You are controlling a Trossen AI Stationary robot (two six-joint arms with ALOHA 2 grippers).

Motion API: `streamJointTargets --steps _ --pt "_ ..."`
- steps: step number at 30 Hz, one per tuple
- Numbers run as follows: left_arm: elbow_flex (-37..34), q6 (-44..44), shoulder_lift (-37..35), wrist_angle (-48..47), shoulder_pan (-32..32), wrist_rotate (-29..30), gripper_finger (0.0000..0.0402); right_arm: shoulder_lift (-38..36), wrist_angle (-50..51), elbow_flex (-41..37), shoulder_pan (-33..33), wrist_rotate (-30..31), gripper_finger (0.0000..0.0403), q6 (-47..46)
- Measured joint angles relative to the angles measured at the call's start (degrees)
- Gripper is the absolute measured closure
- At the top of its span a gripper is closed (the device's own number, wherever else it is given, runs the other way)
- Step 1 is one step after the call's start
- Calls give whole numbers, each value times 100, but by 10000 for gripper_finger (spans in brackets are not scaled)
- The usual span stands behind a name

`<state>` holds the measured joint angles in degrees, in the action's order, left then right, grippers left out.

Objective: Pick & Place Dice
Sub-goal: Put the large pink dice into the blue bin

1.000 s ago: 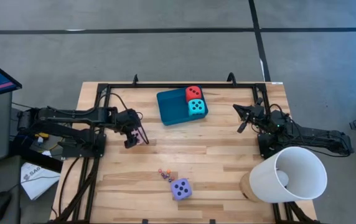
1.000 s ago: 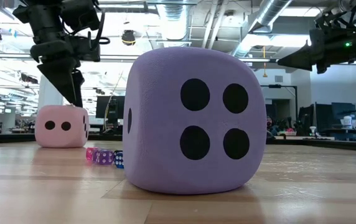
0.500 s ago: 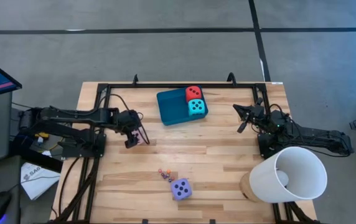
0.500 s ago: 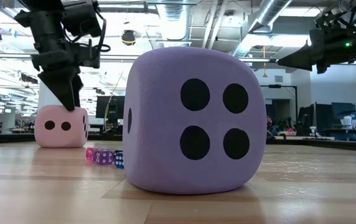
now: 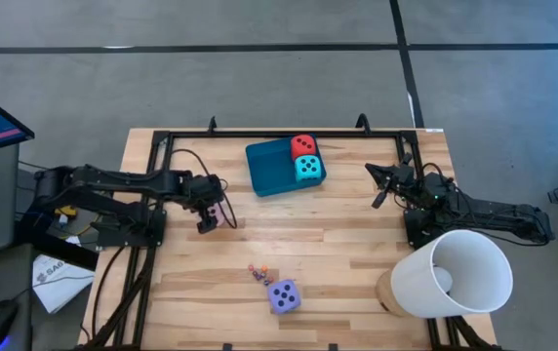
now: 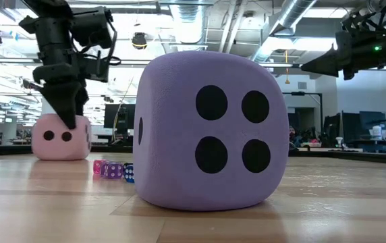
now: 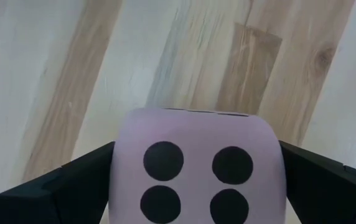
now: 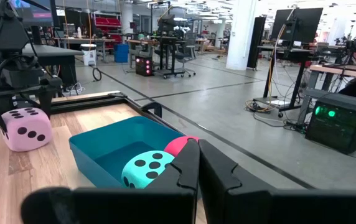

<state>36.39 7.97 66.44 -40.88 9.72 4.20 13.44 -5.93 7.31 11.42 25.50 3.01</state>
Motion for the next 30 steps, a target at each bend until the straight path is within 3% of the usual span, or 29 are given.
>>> streamJointTargets --steps 15,30 --pt "4 0 -438 302 0 186 4 1 37 0 -2 0 403 -2" --pt "10 -151 -444 2148 69 275 4 1 35 0 -2 0 403 -2"
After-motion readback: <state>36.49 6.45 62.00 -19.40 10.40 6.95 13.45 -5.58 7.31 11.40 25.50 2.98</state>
